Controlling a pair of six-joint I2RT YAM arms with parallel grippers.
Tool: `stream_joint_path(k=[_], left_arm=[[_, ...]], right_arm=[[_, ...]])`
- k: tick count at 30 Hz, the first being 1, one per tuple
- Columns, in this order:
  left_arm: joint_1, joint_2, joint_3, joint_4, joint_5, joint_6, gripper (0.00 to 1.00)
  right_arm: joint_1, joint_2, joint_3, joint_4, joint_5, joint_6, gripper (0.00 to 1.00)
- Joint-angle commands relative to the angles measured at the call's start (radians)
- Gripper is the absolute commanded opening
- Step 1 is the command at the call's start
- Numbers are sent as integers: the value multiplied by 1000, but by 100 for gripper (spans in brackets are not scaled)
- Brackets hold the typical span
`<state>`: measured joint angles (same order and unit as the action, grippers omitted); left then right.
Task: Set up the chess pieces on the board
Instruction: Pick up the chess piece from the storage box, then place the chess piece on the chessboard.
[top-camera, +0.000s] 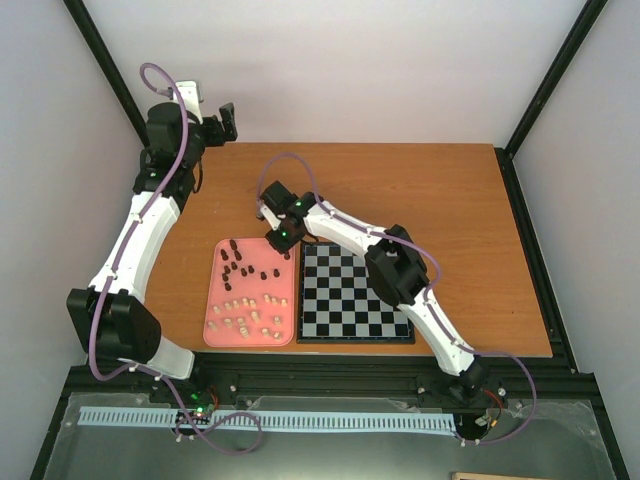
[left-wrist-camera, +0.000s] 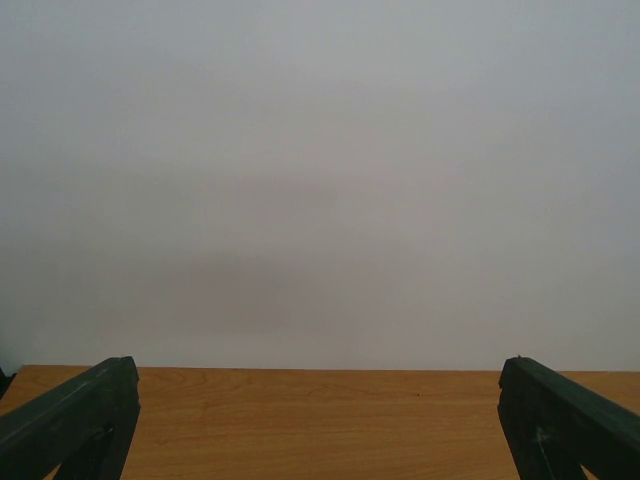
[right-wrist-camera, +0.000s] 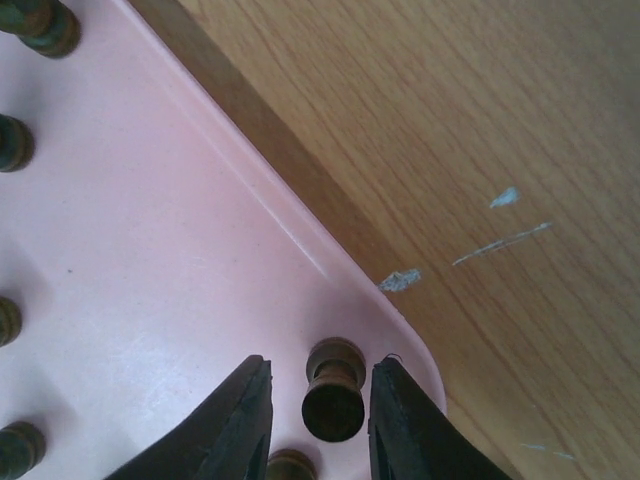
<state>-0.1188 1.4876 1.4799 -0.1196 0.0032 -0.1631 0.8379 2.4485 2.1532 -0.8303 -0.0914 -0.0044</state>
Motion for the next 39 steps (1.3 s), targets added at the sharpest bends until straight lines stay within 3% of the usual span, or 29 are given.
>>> stream_joint_path(k=[1,12,20,28,34,39], left_arm=[[-3,-6,22,32,-6,5,100],[-2,-9,20,30,-7,5,100],[-3,-14,19,31,-11,8,100],[-3,-19,16,30,-12,11,100],[-3,-19,15,32,-13,10,100],[-2,-8,22,33,2,3,100]], right_arm=[[8,37,54,-22,-11,-7,26],[6,-7,38,1,-2,-9,8],[6,-141,-37,24,68,-13,7],[-76,-360,-321,45,221,33,7],[-226,-553,-650,112,223,107,7],[-305,-638,-781,130,245,139,7]])
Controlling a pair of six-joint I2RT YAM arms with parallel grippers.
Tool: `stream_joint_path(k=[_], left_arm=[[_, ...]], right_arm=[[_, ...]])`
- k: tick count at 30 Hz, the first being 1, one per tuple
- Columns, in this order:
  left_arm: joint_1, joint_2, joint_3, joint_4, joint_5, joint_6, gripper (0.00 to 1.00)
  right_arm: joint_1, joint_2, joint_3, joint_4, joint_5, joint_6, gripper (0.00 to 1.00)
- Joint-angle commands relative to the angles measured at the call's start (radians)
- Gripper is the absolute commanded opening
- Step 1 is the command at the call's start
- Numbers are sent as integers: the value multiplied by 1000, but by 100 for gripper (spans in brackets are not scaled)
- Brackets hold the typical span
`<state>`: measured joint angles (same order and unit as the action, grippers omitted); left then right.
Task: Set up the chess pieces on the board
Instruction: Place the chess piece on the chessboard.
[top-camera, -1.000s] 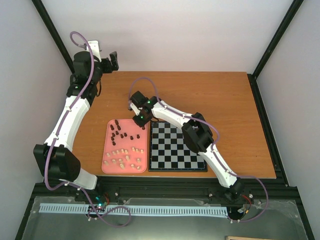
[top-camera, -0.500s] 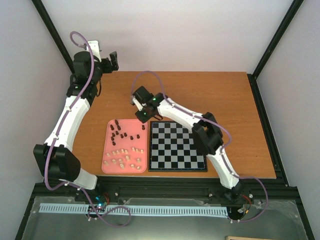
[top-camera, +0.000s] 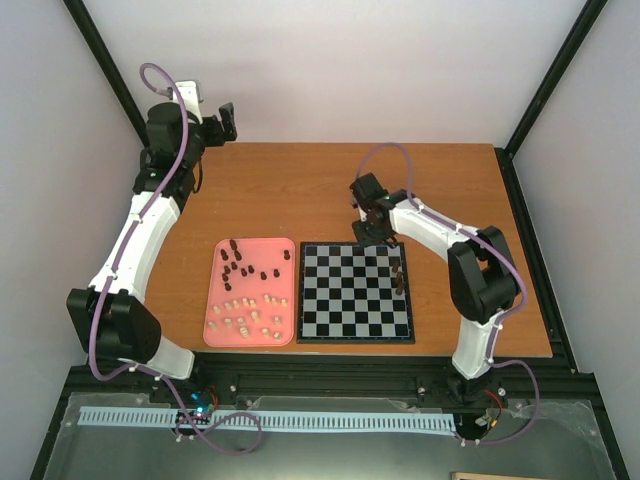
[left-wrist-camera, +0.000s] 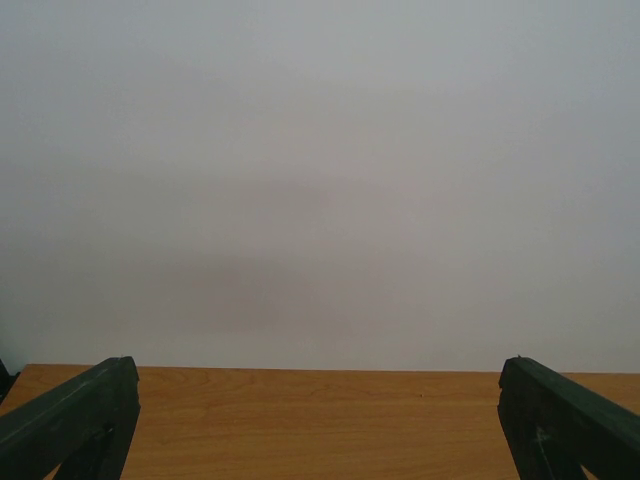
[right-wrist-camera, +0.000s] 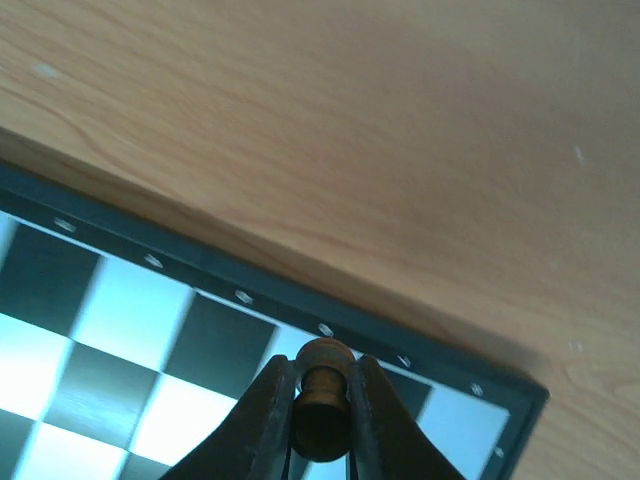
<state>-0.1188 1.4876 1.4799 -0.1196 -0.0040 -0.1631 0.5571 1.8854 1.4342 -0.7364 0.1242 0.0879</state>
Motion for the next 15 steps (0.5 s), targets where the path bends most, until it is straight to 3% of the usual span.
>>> stream_joint_path(k=[1,15], left_arm=[[-2,-4,23,34,13,2,100],[-3,13,34,30,1,7,100]], right_arm=[[-37,-82,-74,37,26,48,7],[-130,-138,-213,41,22,77,8]])
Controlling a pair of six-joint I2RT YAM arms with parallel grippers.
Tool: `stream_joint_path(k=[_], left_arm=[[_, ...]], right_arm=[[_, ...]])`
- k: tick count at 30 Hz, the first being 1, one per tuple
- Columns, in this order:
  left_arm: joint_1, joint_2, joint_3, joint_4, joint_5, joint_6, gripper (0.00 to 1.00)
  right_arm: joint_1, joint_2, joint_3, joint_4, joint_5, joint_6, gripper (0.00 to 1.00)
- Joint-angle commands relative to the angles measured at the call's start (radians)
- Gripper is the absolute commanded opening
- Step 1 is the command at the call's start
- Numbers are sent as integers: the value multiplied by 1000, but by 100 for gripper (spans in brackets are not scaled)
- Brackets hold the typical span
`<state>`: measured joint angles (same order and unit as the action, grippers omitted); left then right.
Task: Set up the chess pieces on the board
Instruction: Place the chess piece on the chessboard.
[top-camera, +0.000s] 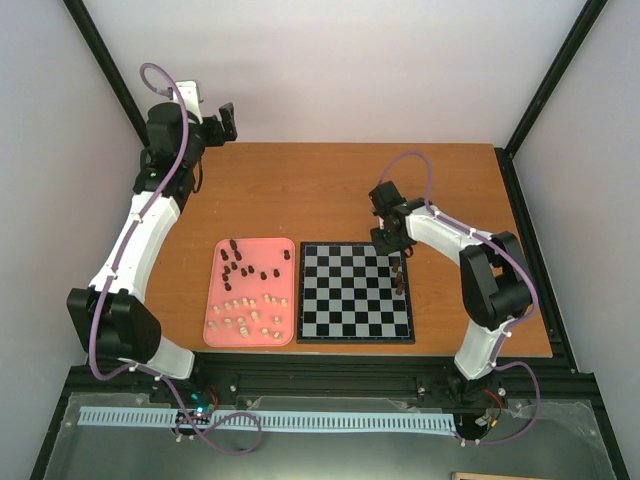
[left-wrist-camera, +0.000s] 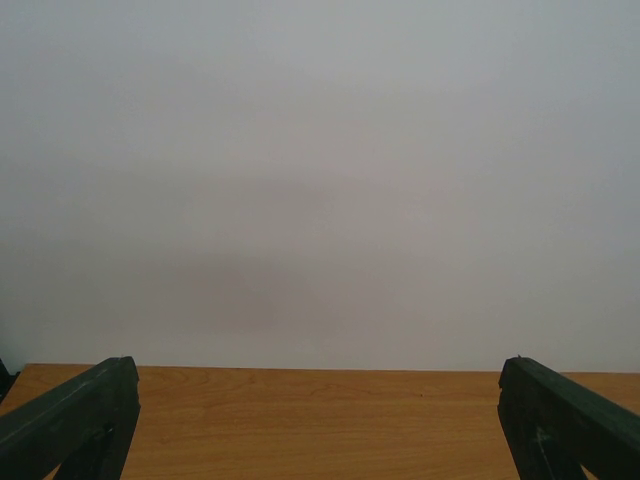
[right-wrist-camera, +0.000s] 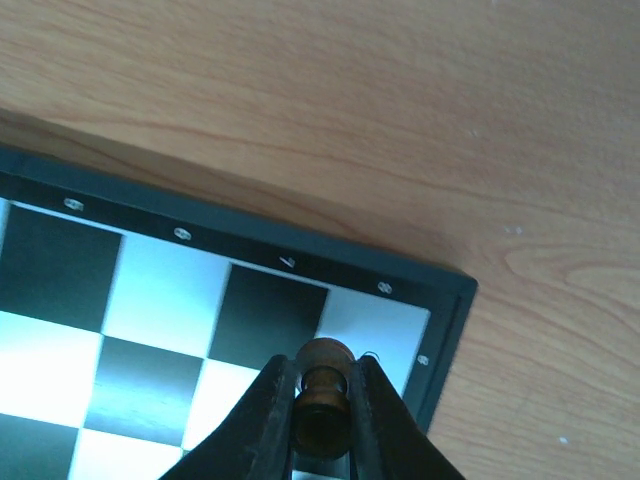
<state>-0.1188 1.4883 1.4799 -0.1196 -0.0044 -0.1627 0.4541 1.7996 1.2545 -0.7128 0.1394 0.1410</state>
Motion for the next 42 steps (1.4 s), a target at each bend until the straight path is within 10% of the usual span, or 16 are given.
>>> stream_joint_path(k=[1,31,42], left_arm=[[-2,14,34,30,3,5,100],[-3,18,36,26,3,3,100],[-3,16,36,24,3,3,100]], right_arm=[[-31,-60,-41,20,4,24,8],[-80,18,-81,88,-43,6,9],[-80,-42,-116,83,-55,3,25]])
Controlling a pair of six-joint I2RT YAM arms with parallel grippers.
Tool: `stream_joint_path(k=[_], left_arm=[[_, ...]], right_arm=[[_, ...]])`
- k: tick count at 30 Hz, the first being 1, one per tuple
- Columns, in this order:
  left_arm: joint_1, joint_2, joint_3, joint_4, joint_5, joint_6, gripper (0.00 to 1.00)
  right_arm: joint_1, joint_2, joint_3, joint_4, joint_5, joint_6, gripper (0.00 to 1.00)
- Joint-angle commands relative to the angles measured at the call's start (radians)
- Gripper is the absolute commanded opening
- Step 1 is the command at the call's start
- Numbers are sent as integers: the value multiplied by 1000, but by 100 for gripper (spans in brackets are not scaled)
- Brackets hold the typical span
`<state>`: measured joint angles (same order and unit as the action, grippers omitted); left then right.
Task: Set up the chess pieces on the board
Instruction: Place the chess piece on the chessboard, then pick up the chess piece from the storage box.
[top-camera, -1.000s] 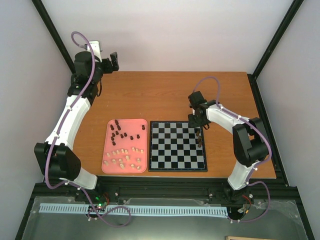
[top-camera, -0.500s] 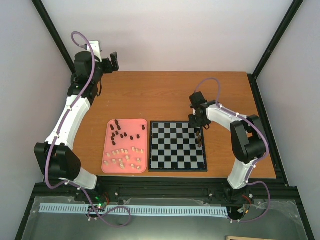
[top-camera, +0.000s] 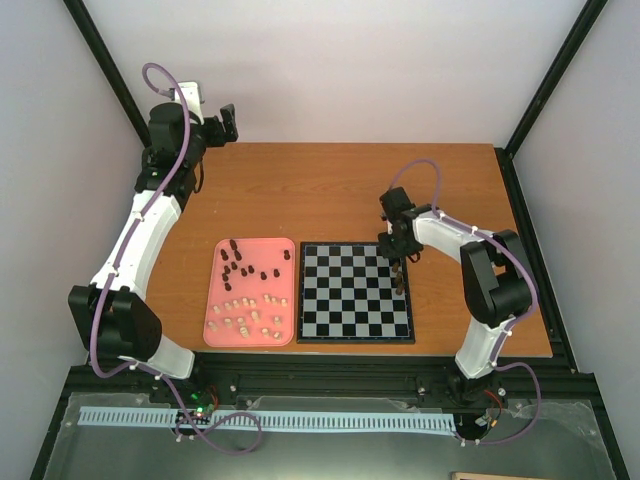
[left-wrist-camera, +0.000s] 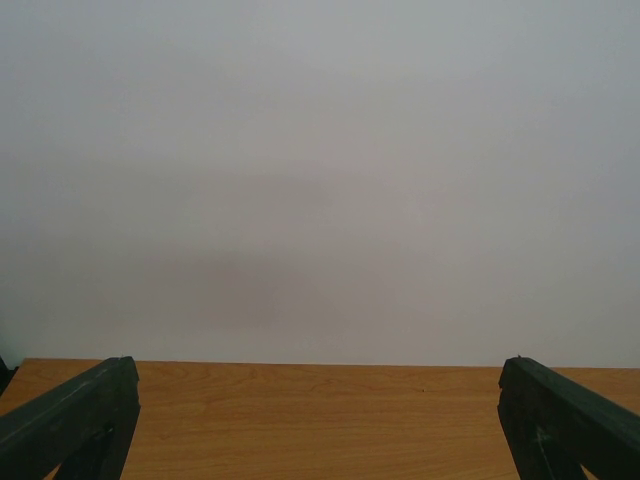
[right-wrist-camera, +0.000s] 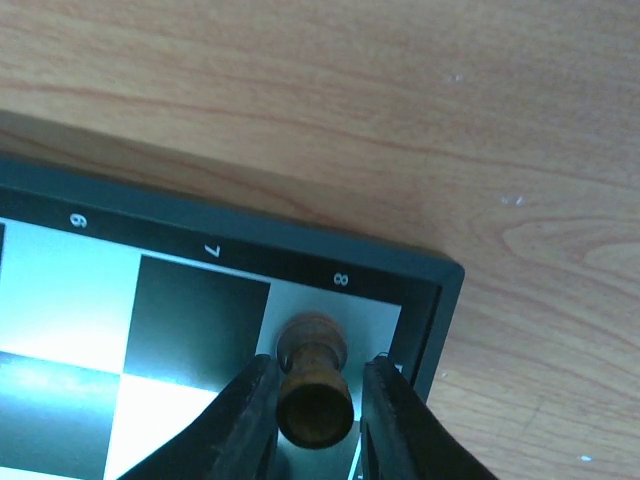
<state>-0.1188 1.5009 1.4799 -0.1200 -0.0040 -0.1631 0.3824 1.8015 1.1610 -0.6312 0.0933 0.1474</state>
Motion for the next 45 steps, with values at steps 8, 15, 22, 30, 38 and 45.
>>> stream_joint_path(k=[8,15,22,30,38,45], left_arm=[[-3,3,37,24,5,2,100],[-2,4,38,26,8,1,100],[-2,-2,35,26,15,-1,100],[-3,-9,28,29,9,0,100],[-2,-4,28,32,15,-2,100],[-2,5,30,34,17,-3,100]], right_arm=[[-8,-121,-14,11,-41,-22,43],[9,-144,84,1,-75,-44,44],[217,5,297,-18,-90,-58,44],[371,253,517,-38,-134,-77,43],[441,360,631,-65,-167,-107,43],[463,409,688,-84,-188,-119,43]])
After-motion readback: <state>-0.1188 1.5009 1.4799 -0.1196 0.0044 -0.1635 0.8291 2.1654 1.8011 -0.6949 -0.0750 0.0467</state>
